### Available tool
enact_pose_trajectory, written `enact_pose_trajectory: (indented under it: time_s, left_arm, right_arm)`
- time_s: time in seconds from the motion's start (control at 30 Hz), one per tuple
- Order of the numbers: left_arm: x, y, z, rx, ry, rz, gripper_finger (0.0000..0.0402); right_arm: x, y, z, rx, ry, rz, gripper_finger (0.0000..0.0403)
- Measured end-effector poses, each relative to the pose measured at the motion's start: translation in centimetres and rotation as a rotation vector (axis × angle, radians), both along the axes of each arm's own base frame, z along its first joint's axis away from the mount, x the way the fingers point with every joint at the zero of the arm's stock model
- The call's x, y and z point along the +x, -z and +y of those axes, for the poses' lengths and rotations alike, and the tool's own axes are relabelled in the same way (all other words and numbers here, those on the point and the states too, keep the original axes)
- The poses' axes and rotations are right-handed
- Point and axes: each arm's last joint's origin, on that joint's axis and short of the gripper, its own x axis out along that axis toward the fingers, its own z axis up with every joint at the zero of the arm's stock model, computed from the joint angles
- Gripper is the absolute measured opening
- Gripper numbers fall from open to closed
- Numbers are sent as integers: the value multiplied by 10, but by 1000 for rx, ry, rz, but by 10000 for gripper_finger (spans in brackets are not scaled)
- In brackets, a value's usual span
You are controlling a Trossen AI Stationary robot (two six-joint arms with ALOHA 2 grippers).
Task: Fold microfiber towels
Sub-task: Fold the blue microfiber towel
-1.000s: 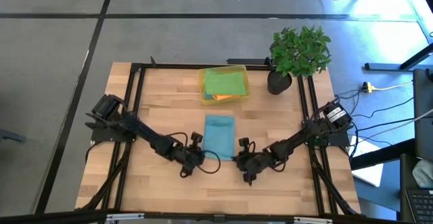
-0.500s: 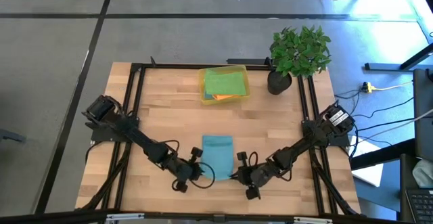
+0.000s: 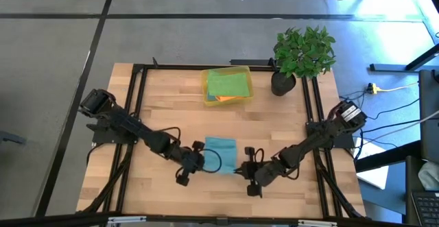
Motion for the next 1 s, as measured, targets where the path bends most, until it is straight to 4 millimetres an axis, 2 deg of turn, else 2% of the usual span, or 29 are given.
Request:
enact_pose_trajectory:
  time_s: [0.2,0.33,0.43,0.63,0.83,0.9,1.0]
  left_arm:
    - [-4,-7,-24,-123,98,-51,0]
    - [-10,-7,-34,-107,129,-54,0]
    - [-10,-4,-28,-63,92,-30,0]
    - [-5,3,-2,-8,20,60,0]
    - [2,5,21,10,-28,90,0]
    - [2,5,21,7,-30,88,0]
    - [0,3,10,-11,-1,68,0]
  right_arm:
    - [-8,-3,18,100,-53,-20,1]
    - [-6,-8,21,169,-65,-56,1]
    - [-2,-5,12,156,-12,-30,1]
    - [10,1,-17,117,107,21,1]
    - [18,3,-37,77,166,34,1]
    - [18,3,-37,74,167,32,1]
    - [15,2,-29,81,144,29,1]
